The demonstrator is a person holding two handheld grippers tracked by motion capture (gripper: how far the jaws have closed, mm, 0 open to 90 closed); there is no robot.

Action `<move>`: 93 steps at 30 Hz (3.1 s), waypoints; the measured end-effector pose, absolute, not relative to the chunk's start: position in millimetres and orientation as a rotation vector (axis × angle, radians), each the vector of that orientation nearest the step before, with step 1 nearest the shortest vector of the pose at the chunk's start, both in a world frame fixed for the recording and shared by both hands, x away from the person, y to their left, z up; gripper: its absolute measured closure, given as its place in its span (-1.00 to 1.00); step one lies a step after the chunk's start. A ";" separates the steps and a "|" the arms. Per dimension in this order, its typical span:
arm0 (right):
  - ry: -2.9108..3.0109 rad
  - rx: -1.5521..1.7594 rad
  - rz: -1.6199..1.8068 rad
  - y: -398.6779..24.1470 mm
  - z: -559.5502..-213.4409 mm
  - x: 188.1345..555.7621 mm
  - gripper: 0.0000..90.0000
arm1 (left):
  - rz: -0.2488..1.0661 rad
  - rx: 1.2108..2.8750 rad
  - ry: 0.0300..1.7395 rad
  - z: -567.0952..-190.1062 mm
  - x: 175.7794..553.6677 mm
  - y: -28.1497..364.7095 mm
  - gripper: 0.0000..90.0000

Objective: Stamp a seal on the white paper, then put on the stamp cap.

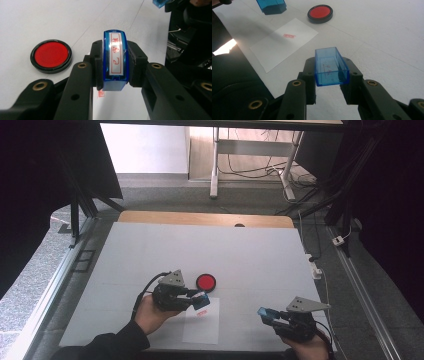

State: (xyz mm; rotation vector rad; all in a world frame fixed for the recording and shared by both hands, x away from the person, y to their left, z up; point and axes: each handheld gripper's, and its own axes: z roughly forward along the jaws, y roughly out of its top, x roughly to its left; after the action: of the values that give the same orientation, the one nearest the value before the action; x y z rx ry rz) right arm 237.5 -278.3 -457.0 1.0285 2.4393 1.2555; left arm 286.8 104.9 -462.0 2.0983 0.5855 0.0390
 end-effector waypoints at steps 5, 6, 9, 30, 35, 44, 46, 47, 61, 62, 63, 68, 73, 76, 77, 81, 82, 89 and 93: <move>2.444 1.025 1.243 -278.1 -456.8 237.3 0.52 | 0.045 2.087 0.556 -454.2 285.5 108.7 0.56; 2.446 1.024 1.241 -277.9 -456.8 237.2 0.52 | 0.046 2.080 0.552 -452.4 285.3 109.9 0.56; 2.446 1.026 1.241 -277.9 -456.8 237.4 0.52 | 0.043 2.057 0.546 -447.6 285.1 114.1 0.56; 2.424 1.021 1.287 -277.7 -454.9 236.5 0.52 | -0.009 2.019 0.527 -435.6 285.2 124.0 0.56; 2.426 1.002 1.307 -273.9 -451.7 237.0 0.52 | -0.005 2.013 0.535 -433.2 285.4 125.6 0.56; 2.438 0.979 1.367 -268.7 -445.9 239.2 0.52 | -0.007 2.007 0.527 -432.4 285.8 125.8 0.56; 2.449 0.960 1.367 -266.4 -444.8 239.6 0.52 | -0.007 2.007 0.524 -432.1 285.8 125.9 0.56; 2.452 0.949 1.371 -264.9 -444.6 239.5 0.52 | -0.006 2.007 0.521 -432.1 285.8 125.9 0.56; 2.551 0.841 1.428 -241.5 -442.6 245.9 0.52 | 0.004 2.021 0.486 -430.4 285.3 125.5 0.56; 2.554 0.838 1.445 -239.6 -442.7 246.9 0.52 | 0.005 2.023 0.482 -430.2 285.2 125.4 0.56; 2.558 0.837 1.451 -237.9 -442.5 247.4 0.52 | 0.004 2.023 0.479 -430.0 285.1 125.4 0.56; 2.570 0.810 1.480 -229.7 -441.2 250.5 0.52 | -0.001 2.024 0.465 -429.4 285.1 125.5 0.56; 2.596 0.747 1.511 -220.6 -440.5 252.4 0.52 | -0.005 2.023 0.451 -428.4 285.2 126.5 0.56; 2.619 0.708 1.492 -214.2 -440.3 253.0 0.52 | -0.004 2.022 0.443 -427.2 285.1 127.5 0.56; 2.626 0.698 1.497 -212.2 -440.8 253.8 0.52 | -0.004 2.021 0.440 -426.8 285.0 127.8 0.56; 2.639 0.681 1.509 -205.4 -442.5 257.5 0.52 | -0.008 2.019 0.425 -425.3 284.6 128.6 0.56; 2.643 0.677 1.511 -203.7 -442.8 258.7 0.52 | -0.009 2.018 0.421 -425.1 284.5 128.8 0.56; 2.680 0.623 1.535 -189.1 -445.4 265.7 0.52 | -0.006 2.020 0.402 -422.8 283.8 129.8 0.56; 2.689 0.607 1.538 -182.0 -446.7 268.7 0.52 | -0.013 2.014 0.389 -421.9 283.6 130.2 0.56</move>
State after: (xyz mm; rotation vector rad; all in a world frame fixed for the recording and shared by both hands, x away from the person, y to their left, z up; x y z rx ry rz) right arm 268.7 -182.0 -446.7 0.6072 2.6887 1.5384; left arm 283.6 130.2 -421.9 2.0138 0.3886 -0.0128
